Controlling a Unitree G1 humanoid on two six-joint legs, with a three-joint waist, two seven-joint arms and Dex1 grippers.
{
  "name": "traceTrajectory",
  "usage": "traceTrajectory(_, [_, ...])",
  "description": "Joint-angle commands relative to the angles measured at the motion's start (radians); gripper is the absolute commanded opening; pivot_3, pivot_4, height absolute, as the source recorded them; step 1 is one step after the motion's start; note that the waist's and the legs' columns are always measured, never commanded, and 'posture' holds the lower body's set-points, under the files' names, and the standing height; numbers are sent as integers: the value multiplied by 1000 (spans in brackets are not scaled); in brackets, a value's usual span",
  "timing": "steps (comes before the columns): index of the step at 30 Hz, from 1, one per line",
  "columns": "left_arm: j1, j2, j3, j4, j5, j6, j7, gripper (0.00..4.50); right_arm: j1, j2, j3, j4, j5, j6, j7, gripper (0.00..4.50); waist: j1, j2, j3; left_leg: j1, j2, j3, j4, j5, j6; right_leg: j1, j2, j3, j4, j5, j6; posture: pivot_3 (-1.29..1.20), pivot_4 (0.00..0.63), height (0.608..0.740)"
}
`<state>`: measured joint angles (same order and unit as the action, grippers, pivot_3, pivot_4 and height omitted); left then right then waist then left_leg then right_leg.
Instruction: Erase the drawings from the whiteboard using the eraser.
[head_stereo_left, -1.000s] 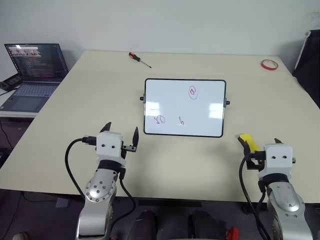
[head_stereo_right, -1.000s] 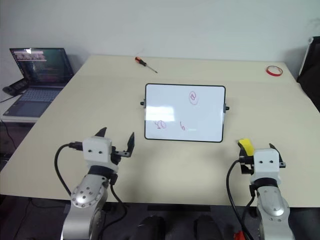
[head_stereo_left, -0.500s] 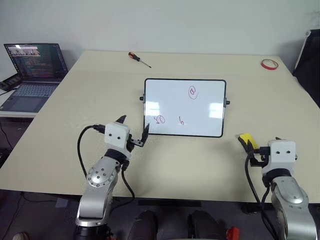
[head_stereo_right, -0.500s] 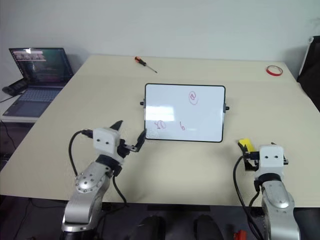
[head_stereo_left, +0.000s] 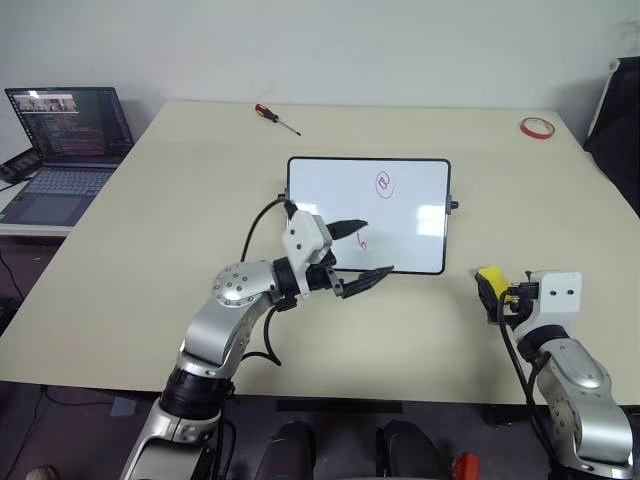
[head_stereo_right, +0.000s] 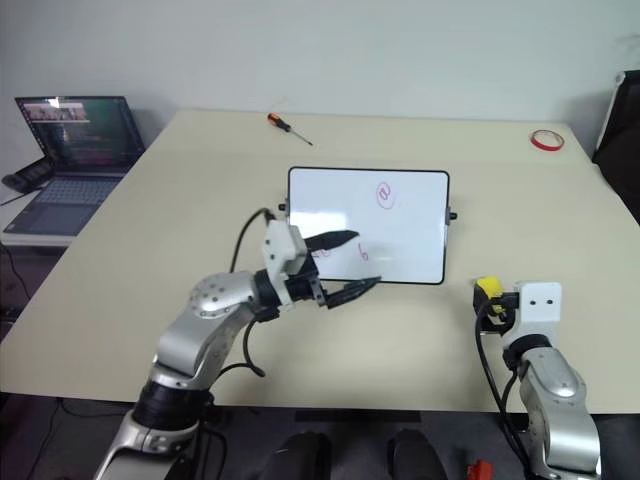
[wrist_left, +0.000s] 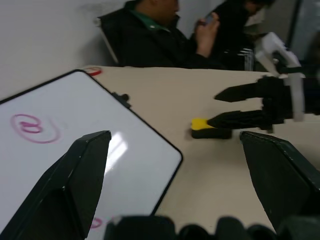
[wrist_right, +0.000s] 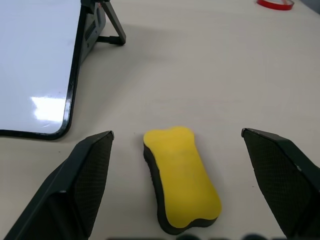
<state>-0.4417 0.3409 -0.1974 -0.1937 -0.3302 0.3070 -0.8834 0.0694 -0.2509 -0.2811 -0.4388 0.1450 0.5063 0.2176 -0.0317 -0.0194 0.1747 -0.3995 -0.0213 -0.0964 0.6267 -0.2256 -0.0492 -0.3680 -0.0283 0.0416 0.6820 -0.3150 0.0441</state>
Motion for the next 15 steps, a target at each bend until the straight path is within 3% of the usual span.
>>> traceTrajectory(1, [-40,-3,-49,77,1,-78,-103,4500,-29,-29,-30,15,26,-11,10,4456,0,0,0,0,0,0,0,0,0,0,0,0,0,0,0,0,150,740])
traceTrajectory(7, [-72,-64,-122,248,43,-209,-194,4500,-52,-61,-15,52,46,0,33,4456,1,0,0,0,0,0,0,0,0,0,0,0,0,0,0,0,150,740])
traceTrajectory(15, [-94,-131,-123,277,56,-236,-186,4500,-51,-58,2,66,63,23,40,4456,-2,0,0,0,0,0,0,0,0,0,0,1,0,0,0,0,150,740])
